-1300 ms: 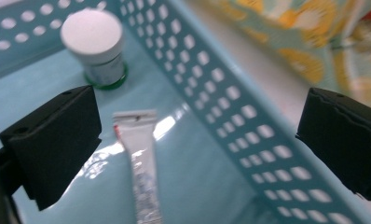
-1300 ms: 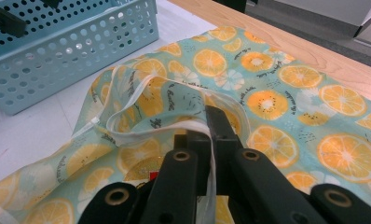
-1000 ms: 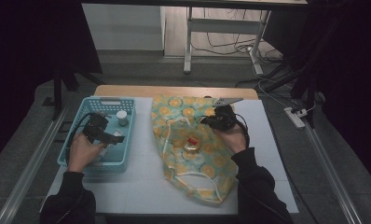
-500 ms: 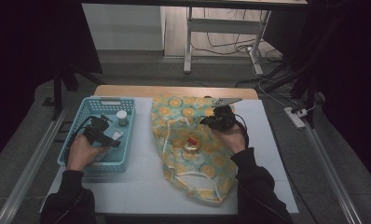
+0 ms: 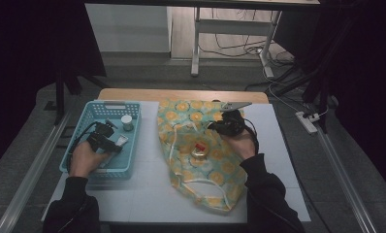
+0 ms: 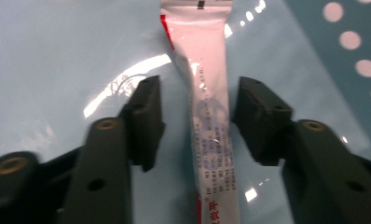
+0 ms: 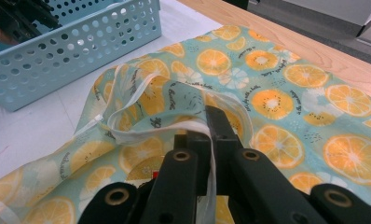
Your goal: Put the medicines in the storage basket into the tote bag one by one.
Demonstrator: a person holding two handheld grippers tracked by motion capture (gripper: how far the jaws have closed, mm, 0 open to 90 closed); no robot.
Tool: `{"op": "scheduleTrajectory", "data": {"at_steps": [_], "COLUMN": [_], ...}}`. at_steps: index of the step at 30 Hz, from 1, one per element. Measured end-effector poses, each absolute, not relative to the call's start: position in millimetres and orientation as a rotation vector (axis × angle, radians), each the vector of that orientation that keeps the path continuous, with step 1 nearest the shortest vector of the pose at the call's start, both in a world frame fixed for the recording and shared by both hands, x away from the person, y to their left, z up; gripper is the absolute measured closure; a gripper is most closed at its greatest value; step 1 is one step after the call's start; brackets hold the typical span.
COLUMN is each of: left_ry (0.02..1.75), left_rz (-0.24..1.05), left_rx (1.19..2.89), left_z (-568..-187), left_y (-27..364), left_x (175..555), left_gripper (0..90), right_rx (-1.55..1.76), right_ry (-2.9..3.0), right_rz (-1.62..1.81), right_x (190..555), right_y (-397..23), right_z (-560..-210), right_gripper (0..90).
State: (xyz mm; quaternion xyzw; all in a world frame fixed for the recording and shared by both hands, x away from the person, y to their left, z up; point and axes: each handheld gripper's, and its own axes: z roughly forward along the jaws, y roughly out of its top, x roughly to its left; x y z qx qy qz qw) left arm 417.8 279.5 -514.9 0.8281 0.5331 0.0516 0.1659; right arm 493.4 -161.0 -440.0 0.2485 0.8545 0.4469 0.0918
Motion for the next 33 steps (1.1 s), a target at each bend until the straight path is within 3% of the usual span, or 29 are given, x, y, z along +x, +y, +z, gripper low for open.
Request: {"op": "scheduleTrajectory", "data": {"at_steps": [6, 18, 33], "left_ry": [1.505, 1.557, 1.427], "left_rz": [0.14, 0.198, 0.286], "left_rx": [2.36, 2.334, 2.247], "left_z": [-514.6, -510.5, -493.4], "left_y": [279.1, 279.6, 282.7], "left_x": [417.4, 416.6, 413.8], "left_gripper": [72.9, 74.8, 74.8], "right_rx": [0.737, 0.739, 0.738], "right_ry": [2.539, 2.538, 2.537], "right_rz": [1.326, 1.327, 1.329], "right_x": [493.3, 493.4, 493.7], "right_y": [-160.8, -160.6, -160.6], "right_z": [-440.2, -440.8, -441.5], "right_gripper": [89.5, 89.5, 89.5]}}
